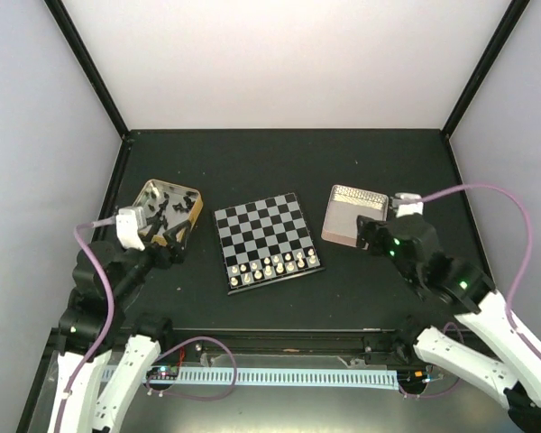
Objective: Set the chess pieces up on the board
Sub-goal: Reset both arms
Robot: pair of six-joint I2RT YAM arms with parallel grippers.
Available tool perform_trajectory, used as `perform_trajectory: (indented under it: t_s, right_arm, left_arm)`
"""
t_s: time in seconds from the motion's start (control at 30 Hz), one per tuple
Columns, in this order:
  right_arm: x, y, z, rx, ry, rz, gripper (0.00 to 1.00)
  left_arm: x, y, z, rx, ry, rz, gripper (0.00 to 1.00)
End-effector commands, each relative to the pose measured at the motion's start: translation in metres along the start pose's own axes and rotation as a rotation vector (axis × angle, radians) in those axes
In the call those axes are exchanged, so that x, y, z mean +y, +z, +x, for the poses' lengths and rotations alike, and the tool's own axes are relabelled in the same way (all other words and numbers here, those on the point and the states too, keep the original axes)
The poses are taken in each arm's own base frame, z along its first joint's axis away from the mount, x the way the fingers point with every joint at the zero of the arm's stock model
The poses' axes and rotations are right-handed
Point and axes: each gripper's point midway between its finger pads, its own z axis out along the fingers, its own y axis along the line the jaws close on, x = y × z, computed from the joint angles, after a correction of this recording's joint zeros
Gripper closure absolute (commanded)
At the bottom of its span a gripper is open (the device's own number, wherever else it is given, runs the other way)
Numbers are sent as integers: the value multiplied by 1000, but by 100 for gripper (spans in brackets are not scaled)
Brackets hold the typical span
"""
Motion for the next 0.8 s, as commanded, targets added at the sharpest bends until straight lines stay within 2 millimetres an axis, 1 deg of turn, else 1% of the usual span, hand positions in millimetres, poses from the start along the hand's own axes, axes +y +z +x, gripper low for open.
perform_trajectory:
  t_s: [0.0, 0.07, 0.2, 0.37, 0.47, 0.77]
  right_arm:
    - [-41, -32, -9, -107, 62, 104, 10]
    - [-50, -47, -9, -142, 76, 85, 7]
    - [-51, -65, -7, -182, 61, -2, 0]
    - [-52, -80, -8, -224, 87, -67, 0]
    - [-54, -83, -9, -238, 95, -75, 0]
    - [-53, -79, -8, -232, 92, -62, 0]
  left_arm:
    - [4, -26, -4, -43, 68, -50, 1]
    - [3, -32, -4, -54, 79, -47, 1]
    - [-7, -37, -4, -52, 71, 2, 1]
    - [-10, -41, -7, -65, 63, 12, 1]
    - [-11, -42, -9, -72, 63, 17, 1]
    - [-8, -43, -9, -85, 59, 0, 1]
